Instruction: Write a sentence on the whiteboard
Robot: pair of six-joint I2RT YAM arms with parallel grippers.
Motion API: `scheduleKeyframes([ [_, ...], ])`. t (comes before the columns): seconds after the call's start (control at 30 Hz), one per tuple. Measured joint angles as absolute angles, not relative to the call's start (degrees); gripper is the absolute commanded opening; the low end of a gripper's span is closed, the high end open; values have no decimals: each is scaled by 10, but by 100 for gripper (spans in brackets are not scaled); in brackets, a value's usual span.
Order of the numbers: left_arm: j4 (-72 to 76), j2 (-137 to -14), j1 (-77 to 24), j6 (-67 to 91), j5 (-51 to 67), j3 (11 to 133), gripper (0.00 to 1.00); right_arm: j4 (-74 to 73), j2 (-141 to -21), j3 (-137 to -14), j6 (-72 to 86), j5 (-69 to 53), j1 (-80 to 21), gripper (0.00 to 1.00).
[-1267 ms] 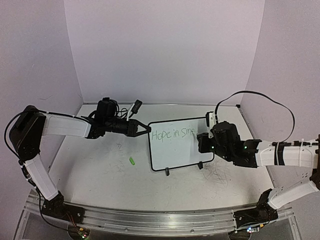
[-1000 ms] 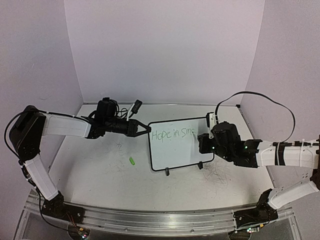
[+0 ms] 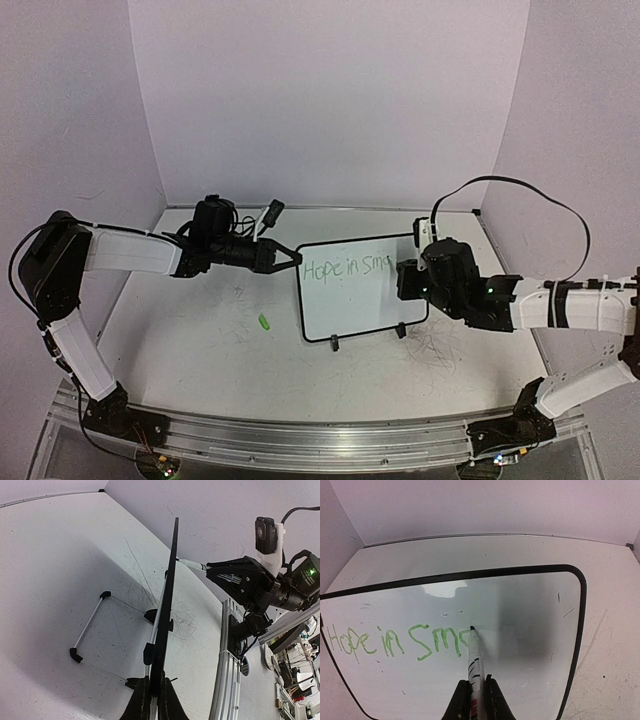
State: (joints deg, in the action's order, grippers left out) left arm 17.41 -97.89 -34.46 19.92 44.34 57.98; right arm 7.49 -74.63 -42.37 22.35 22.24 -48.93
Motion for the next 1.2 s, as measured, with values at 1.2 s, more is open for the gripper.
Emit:
scheduleKeyframes([
  [1.2,174,-979,-345,197,444,580,0,69,-720,-414,232,218,-489,0],
])
